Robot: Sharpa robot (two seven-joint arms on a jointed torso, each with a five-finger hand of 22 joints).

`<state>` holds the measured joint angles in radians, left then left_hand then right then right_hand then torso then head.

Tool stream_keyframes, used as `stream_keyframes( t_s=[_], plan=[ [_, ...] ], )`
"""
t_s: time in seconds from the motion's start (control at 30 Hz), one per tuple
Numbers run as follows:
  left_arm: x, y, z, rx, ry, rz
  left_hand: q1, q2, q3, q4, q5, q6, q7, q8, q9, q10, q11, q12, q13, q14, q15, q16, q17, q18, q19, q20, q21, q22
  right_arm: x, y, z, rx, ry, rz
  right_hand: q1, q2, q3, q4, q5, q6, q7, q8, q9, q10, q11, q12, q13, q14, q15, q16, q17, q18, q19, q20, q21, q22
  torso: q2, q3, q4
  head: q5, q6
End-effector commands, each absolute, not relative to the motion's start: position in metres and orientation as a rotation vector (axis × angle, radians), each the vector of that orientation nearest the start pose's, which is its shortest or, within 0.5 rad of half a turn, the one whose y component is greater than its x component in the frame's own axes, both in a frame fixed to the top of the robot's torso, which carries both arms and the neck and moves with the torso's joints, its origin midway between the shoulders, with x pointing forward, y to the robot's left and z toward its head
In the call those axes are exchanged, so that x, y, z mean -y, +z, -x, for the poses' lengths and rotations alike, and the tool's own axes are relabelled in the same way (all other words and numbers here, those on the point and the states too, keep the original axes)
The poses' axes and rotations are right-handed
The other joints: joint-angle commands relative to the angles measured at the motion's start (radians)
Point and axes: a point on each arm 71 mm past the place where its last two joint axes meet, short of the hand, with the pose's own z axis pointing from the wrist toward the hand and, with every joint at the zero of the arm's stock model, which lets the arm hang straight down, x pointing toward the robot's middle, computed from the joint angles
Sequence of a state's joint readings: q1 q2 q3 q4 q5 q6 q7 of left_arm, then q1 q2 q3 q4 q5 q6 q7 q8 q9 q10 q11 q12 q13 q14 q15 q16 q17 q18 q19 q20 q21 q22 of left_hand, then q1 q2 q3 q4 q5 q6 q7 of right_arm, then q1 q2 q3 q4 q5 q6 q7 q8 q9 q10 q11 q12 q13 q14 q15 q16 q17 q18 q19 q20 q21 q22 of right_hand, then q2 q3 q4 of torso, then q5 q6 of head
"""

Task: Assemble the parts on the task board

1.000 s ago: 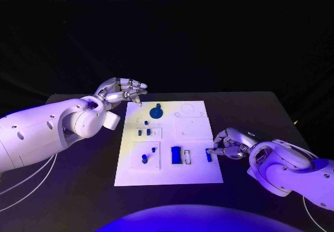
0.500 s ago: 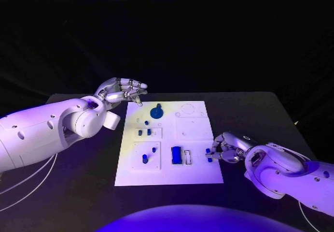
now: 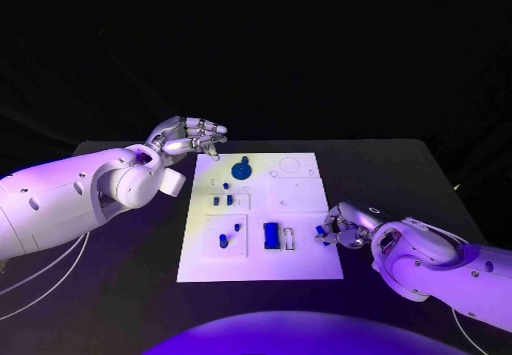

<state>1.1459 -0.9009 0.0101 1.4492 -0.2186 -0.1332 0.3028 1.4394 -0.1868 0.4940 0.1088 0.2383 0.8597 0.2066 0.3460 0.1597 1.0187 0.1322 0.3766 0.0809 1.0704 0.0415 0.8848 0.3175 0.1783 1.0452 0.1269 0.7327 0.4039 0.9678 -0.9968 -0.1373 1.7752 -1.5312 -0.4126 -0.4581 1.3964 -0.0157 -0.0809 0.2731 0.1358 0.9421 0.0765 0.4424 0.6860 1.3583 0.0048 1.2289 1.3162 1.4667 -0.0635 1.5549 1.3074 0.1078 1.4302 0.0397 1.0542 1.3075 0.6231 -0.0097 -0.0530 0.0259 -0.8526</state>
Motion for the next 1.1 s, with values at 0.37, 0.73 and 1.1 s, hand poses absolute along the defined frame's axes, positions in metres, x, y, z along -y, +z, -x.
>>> stream_keyframes(
  t_s=[0.37, 0.73, 1.1],
  plan=[
    [-0.247, -0.193, -0.492, -1.589, -1.509, 0.949, -0.012, -0.001, 0.001, -0.006, 0.003, -0.006, -0.001, 0.001, -0.001, -0.008, -0.002, -0.003, 0.002, -0.005, 0.006, -0.007, 0.002, 0.005, 0.001, 0.003, -0.005, -0.002, 0.214, -0.3, -0.365, -1.999, 0.386, 0.028, 0.184, -0.066, 0.352, -0.043, 0.06, 0.034, -0.001, -0.035, -0.04, -0.006, -0.002, -0.018, -0.043, 0.094, 0.001, 0.0, 0.218, -0.017, 0.007, 0.002, -0.001, 0.063, -0.001, -0.0012, -0.0009, 0.002, 0.0],
    [-0.247, -0.193, -0.492, -1.589, -1.507, 0.95, -0.012, -0.001, 0.001, -0.007, 0.003, -0.006, -0.001, 0.001, -0.001, -0.009, -0.002, -0.003, 0.002, -0.005, 0.006, -0.007, 0.002, 0.005, 0.001, 0.003, -0.005, -0.002, 0.205, -0.288, -0.359, -1.949, 0.463, -0.042, -0.051, -0.152, 0.699, -0.163, 0.089, -0.009, -0.001, 0.028, 0.041, 0.015, -0.005, -0.009, -0.036, 0.095, -0.003, 0.0, 0.22, -0.015, 0.011, 0.0, -0.004, 0.08, -0.001, -0.0009, 0.001, 0.004, 0.003],
    [-0.245, -0.193, -0.492, -1.59, -1.51, 0.949, -0.01, -0.001, 0.002, -0.009, 0.003, -0.006, -0.001, 0.001, -0.001, -0.009, -0.002, -0.003, 0.002, -0.005, 0.006, -0.007, 0.003, 0.005, 0.001, 0.003, -0.005, -0.002, 0.183, -0.271, -0.356, -1.905, 0.583, -0.083, -0.09, -0.148, 0.714, -0.175, 0.1, -0.019, -0.004, 0.04, 0.056, 0.019, -0.008, -0.007, -0.033, 0.095, -0.004, 0.0, 0.22, -0.015, 0.012, -0.001, -0.008, 0.081, 0.0, -0.0012, 0.0025, 0.005, 0.003]
  ],
)
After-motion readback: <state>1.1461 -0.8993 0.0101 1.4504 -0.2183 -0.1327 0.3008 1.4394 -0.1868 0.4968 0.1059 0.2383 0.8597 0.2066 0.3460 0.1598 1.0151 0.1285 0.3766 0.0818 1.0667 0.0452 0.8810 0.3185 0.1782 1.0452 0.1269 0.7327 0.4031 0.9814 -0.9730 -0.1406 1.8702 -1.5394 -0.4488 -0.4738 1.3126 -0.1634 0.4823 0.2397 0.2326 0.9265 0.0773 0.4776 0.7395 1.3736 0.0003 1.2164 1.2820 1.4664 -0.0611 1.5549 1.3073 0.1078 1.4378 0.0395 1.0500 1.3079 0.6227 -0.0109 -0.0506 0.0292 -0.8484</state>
